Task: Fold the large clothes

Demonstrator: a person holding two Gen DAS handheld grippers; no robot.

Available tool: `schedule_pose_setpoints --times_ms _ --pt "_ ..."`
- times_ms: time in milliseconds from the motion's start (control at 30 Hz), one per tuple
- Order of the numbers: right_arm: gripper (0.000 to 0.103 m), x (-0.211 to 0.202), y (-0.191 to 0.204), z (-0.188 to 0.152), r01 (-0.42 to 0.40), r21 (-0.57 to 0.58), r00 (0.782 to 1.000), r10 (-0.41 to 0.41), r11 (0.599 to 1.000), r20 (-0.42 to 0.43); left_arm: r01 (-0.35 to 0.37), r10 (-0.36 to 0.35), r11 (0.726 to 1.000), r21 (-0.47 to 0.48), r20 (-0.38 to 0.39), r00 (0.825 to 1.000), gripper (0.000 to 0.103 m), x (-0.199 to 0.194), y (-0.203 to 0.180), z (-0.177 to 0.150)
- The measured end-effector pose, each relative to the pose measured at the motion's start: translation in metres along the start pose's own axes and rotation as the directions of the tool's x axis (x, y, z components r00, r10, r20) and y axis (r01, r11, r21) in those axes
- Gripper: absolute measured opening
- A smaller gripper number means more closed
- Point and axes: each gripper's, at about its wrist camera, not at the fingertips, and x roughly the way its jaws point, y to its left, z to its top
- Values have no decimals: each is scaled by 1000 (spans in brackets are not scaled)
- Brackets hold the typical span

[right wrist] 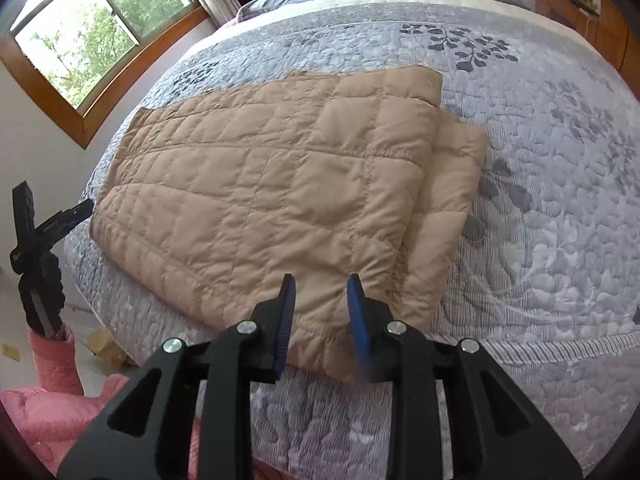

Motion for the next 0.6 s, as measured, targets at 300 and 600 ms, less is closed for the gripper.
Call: schedule_pose_setpoints --times_ms 300,600 --pt "26 15 -4 -6 0 -5 999 0 1000 -44 198 -218 919 -340 -21 976 54 17 40 -44" --pt "26 24 -9 -8 -18 -3 998 18 1000 -53 263 -230 833 -486 128 965 54 45 50 -45"
